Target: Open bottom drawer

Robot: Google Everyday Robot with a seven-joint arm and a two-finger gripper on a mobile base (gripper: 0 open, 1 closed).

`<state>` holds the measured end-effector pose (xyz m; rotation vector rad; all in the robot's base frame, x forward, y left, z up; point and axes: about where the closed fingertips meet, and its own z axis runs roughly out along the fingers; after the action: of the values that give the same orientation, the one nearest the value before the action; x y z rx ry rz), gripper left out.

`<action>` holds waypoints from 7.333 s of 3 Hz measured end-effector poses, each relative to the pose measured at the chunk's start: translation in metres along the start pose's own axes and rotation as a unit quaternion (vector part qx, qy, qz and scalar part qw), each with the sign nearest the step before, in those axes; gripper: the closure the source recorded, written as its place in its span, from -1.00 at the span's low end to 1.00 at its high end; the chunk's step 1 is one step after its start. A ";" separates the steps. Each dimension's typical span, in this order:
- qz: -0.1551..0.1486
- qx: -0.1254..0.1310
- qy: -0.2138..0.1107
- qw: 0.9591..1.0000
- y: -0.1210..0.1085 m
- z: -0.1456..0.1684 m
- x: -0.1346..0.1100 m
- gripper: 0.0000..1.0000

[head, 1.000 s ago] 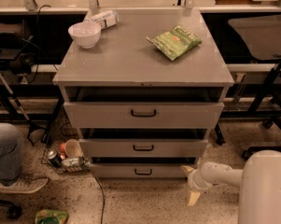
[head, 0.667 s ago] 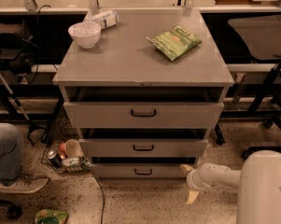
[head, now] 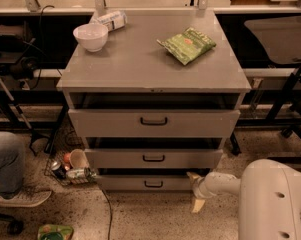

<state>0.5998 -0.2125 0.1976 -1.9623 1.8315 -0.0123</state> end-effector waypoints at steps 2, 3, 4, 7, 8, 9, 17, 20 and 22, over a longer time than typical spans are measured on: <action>0.011 0.015 -0.006 1.000 -0.020 0.023 -0.003 -1.00; 0.021 0.012 -0.010 1.000 -0.028 0.039 -0.003 -1.00; 0.029 0.001 -0.015 0.999 -0.033 0.058 -0.004 -0.65; 0.025 -0.007 -0.020 0.999 -0.028 0.054 -0.002 0.76; 0.026 -0.007 -0.020 0.999 -0.029 0.051 -0.003 1.00; 0.033 -0.041 -0.044 0.998 0.013 0.035 -0.002 1.00; 0.049 -0.049 -0.038 0.997 0.079 0.021 -0.013 1.00; 0.051 -0.050 -0.037 0.997 0.093 0.017 -0.014 1.00; 0.076 -0.046 -0.040 0.995 0.124 0.012 -0.012 1.00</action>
Offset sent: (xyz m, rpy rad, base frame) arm 0.0469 0.0144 -0.0190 0.0319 -0.0390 -0.0452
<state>0.4847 -0.1991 0.1495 -1.8493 1.9549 0.1999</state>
